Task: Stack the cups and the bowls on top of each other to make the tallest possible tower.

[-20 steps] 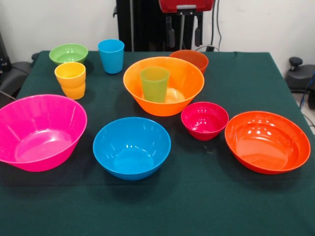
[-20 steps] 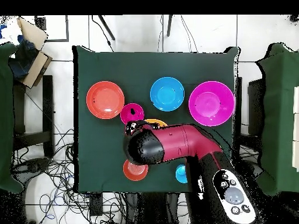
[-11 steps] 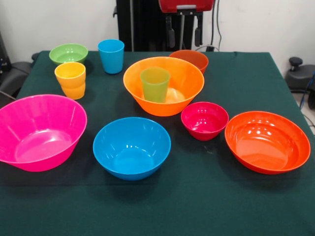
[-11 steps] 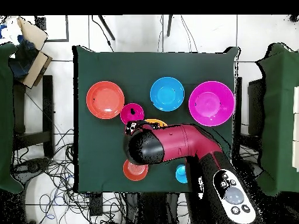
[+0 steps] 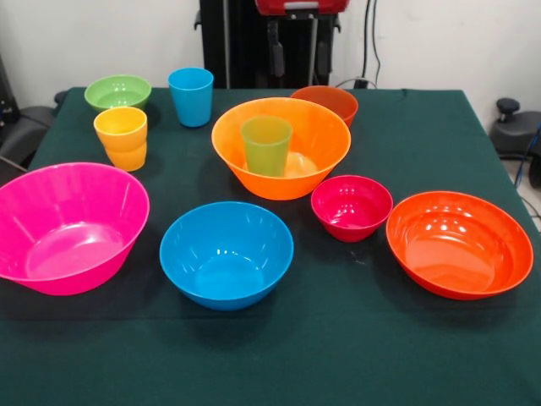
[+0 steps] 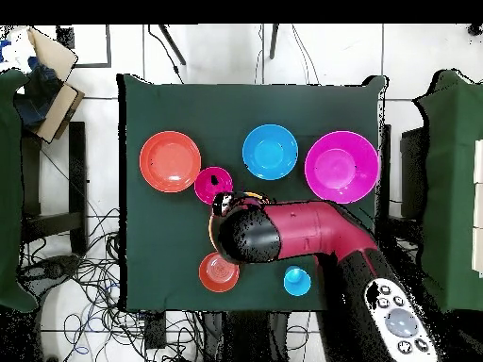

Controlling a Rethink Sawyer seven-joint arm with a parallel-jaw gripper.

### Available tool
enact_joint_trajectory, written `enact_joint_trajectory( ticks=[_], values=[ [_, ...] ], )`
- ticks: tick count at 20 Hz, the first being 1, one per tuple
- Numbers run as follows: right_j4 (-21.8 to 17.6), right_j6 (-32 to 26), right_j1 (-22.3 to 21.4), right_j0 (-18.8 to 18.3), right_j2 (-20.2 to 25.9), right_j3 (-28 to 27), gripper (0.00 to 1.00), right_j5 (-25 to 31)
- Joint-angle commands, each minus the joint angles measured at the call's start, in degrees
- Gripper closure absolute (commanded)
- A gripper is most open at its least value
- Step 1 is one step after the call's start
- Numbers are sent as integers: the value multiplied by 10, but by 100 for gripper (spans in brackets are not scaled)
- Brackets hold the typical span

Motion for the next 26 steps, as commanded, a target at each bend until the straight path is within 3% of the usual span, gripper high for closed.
enact_joint_trajectory(
  ticks=[1, 5, 10, 17, 19, 21, 26],
  values=[
    [48, -135, -41, -44, 70, -7, 0, 142],
    [66, -152, -40, -55, 88, -59, 0, 232],
    [42, -159, 43, -28, 88, -196, 0, 360],
    [17, -159, 101, -11, 90, -304, 0, 437],
    [-2, -157, 112, -9, 88, -307, 0, 405],
    [-30, -148, 121, -8, 86, -286, 0, 323],
    [-61, -12, 65, 20, 51, -152, 0, 166]
  ],
)
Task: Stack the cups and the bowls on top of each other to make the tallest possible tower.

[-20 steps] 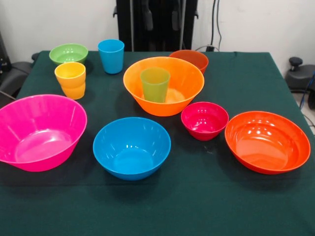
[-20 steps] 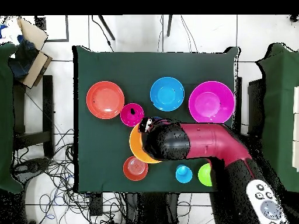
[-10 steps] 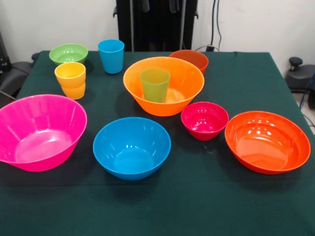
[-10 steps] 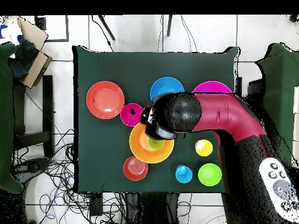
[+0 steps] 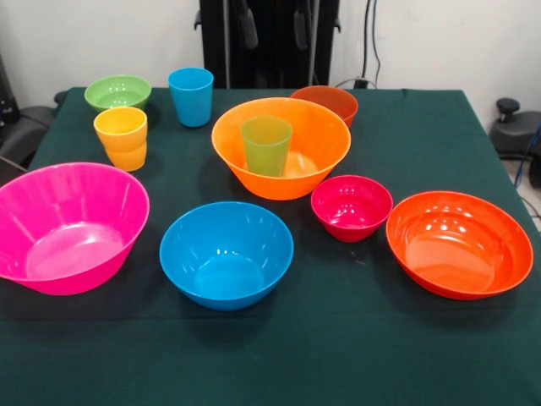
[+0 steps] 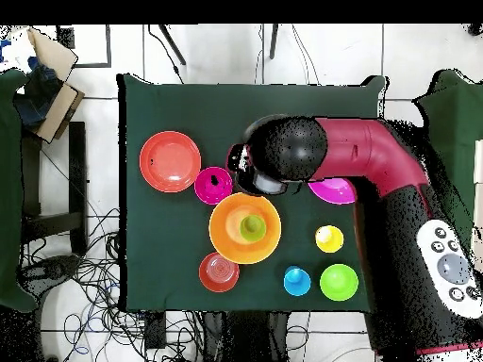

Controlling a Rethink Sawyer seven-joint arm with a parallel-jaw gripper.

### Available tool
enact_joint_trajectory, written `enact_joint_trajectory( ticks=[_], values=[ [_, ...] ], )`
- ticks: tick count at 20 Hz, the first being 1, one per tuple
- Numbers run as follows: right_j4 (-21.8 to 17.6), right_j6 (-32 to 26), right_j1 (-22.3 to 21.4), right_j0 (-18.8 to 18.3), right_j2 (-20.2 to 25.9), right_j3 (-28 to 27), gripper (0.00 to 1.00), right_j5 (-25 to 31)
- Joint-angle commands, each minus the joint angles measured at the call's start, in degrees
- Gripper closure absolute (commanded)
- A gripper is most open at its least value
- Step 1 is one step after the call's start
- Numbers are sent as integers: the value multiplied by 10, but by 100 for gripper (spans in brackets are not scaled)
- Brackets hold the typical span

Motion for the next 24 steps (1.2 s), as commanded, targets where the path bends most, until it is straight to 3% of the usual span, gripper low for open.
enact_joint_trajectory(
  ticks=[1, 4, 8, 14, 18, 24],
  values=[
    [-81, 5, -16, 46, -15, 92, 0, -154],
    [-75, -16, 6, 45, -15, 69, 0, -143],
    [-86, -94, 109, 73, -12, -93, 0, -55],
    [-88, -112, 173, 90, -16, -202, 0, -23],
    [-93, -132, 237, 112, -15, -330, 0, 38],
    [-133, -208, 352, 151, 21, -561, 0, 136]
  ],
)
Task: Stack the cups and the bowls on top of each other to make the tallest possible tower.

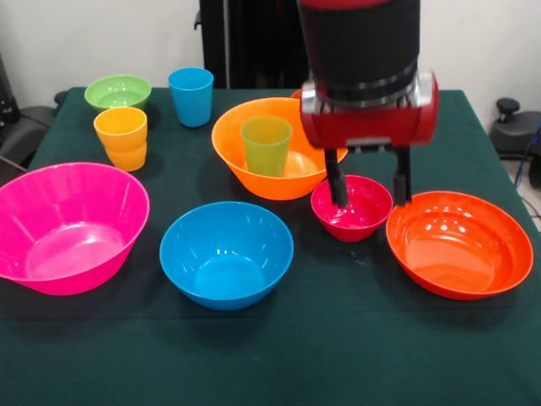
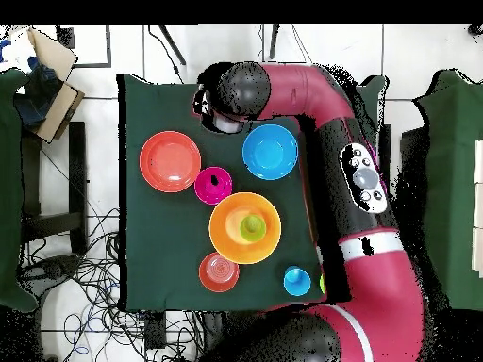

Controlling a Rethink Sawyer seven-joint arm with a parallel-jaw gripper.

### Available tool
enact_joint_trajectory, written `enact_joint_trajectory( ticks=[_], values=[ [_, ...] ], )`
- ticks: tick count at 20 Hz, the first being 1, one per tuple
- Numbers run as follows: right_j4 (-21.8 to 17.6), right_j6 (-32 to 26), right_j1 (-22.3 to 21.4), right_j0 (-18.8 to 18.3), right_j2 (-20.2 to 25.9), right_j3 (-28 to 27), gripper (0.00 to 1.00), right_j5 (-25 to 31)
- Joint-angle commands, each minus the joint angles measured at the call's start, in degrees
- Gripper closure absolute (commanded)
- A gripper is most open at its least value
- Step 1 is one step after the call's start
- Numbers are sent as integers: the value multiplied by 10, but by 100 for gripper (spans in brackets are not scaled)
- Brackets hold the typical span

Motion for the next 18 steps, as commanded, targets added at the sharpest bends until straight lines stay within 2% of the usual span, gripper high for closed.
enact_joint_trajectory(
  ticks=[1, 4, 6, 10, 13, 18],
  values=[
    [-88, -216, 149, 40, 31, -318, 0, 151],
    [-109, -235, 174, 50, 59, -386, 0, 200],
    [-107, -233, 174, 47, 67, -395, 0, 220],
    [-72, -209, 140, 33, 59, -351, 0, 235],
    [-45, -184, 100, 21, 39, -290, 0, 215],
    [-29, -174, 79, 8, 29, -240, 0, 186]
  ],
)
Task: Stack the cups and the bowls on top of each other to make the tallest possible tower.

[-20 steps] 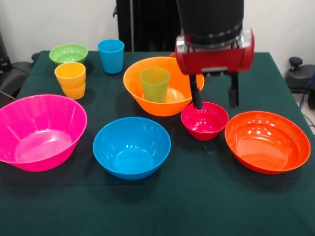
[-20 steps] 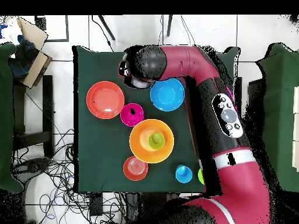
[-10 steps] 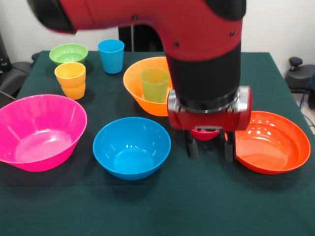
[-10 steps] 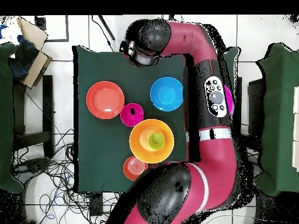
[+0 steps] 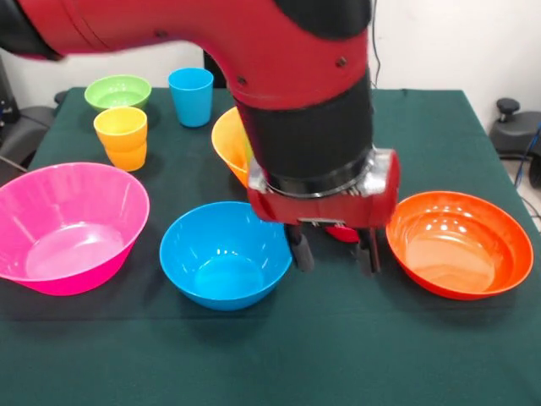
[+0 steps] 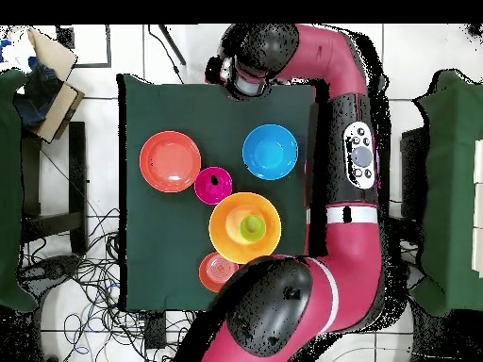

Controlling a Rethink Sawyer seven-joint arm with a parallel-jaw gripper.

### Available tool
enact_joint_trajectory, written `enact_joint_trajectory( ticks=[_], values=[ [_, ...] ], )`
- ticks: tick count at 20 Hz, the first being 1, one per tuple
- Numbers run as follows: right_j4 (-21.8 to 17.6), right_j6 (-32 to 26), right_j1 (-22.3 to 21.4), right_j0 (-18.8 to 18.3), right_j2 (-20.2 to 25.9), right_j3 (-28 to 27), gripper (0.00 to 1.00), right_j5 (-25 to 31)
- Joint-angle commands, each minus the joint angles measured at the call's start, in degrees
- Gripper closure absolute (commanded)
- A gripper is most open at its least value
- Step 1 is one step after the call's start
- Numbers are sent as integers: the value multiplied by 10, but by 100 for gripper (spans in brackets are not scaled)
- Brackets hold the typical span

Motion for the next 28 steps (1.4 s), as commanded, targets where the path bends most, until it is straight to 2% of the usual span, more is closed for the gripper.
enact_joint_trajectory(
  ticks=[1, 4, 12, 21, 28],
  values=[
    [-1, -154, -46, -19, -5, 29, 0, 13],
    [2, -166, -46, -29, -5, 42, 0, 0],
    [7, -242, -26, -66, 7, 45, 0, -7],
    [4, -242, -61, -113, 2, 191, 0, -132],
    [-5, -204, -105, -142, 6, 308, 0, -219]
  ],
)
